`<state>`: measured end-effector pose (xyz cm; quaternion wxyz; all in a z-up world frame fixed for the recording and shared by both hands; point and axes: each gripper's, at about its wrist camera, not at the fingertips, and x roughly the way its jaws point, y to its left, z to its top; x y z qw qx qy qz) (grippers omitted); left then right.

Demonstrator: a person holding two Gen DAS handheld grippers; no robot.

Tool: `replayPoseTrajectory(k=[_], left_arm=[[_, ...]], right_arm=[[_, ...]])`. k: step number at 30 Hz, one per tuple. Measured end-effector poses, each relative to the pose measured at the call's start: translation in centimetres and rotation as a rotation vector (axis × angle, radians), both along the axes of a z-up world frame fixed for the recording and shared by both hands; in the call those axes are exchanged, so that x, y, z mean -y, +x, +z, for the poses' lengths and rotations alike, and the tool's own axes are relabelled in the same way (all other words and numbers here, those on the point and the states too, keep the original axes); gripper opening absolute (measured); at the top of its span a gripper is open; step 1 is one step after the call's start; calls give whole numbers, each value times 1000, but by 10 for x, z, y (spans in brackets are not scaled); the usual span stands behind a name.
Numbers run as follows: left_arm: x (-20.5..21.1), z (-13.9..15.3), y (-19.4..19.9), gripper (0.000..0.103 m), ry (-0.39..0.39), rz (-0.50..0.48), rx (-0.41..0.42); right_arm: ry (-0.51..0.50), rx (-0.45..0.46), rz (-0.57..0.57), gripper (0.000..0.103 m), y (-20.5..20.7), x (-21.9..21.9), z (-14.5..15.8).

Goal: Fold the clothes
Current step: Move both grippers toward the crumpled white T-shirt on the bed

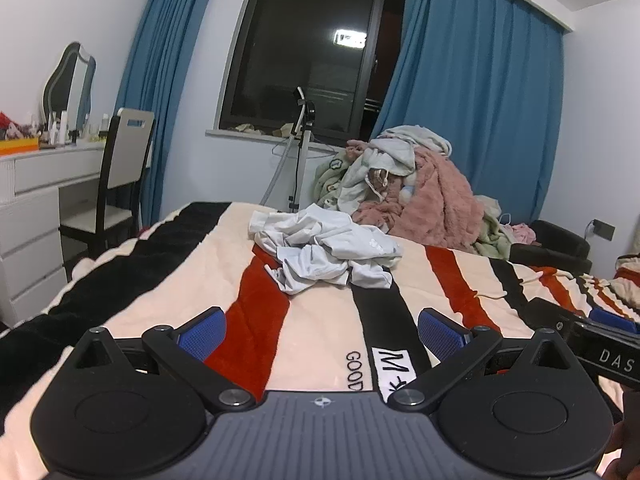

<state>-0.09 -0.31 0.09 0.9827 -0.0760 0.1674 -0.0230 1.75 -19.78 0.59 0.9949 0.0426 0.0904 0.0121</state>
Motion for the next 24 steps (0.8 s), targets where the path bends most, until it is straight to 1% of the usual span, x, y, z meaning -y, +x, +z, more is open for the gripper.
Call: replayPoseTrajectory(k=[8,19,22,24], left_arm=[[1,-1,1,103,-2,-6,1],[2,-2,0,103,0,-6,-1],[1,-4,0,103,8,-1,-11],[2,-6,2,103,13,1,-23]], right_arm=[[-11,-5,0,103,1,-1,-3],[7,-14,-4,103,0,1,-2],[20,-34,-24,103,4,3,5],[33,-28,-26,103,10,6,21]])
